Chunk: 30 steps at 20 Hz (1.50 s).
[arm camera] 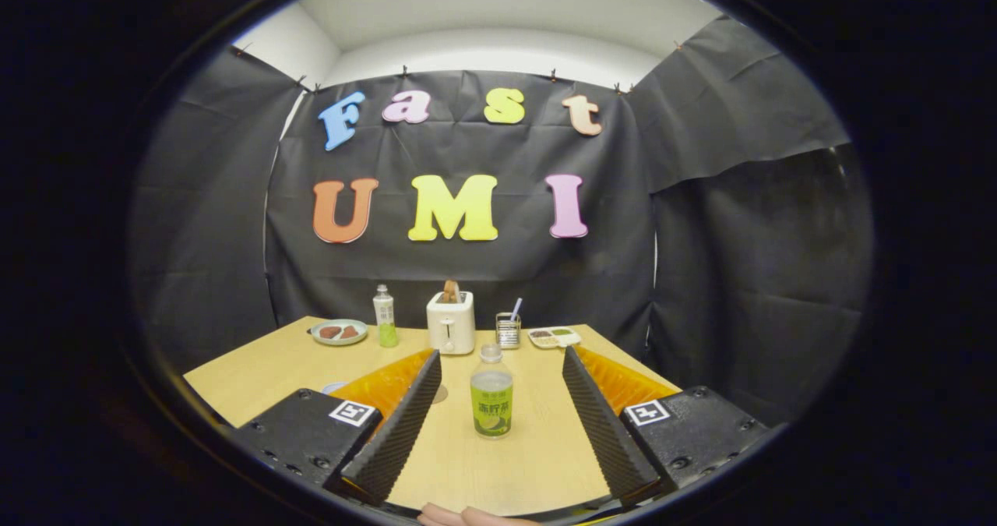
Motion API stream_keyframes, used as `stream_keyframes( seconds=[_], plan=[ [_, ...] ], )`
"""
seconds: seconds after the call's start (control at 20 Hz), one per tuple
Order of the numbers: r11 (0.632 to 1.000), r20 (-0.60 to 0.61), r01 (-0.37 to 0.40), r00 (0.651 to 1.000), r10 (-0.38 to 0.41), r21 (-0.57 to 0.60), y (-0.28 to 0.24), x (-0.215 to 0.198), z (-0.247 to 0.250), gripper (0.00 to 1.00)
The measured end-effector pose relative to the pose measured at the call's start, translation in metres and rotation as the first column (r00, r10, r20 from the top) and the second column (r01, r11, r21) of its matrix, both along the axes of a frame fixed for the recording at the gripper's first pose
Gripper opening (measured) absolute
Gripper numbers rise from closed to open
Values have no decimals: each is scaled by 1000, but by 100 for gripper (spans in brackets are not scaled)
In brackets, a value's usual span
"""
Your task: Take the bottle from table, then pour the juice into the cup, finally place the bottle on the coaster
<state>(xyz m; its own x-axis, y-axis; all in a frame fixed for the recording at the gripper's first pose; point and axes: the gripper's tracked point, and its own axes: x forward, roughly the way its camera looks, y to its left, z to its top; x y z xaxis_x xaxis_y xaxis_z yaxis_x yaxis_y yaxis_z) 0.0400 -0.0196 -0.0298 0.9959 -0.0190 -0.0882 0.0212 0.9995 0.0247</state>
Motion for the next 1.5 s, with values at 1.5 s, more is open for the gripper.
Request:
stream_keyframes(
  seconds=[1.5],
  plan=[
    [992,-78,-127,989,128,13,14,195,-137,100]
  ],
)
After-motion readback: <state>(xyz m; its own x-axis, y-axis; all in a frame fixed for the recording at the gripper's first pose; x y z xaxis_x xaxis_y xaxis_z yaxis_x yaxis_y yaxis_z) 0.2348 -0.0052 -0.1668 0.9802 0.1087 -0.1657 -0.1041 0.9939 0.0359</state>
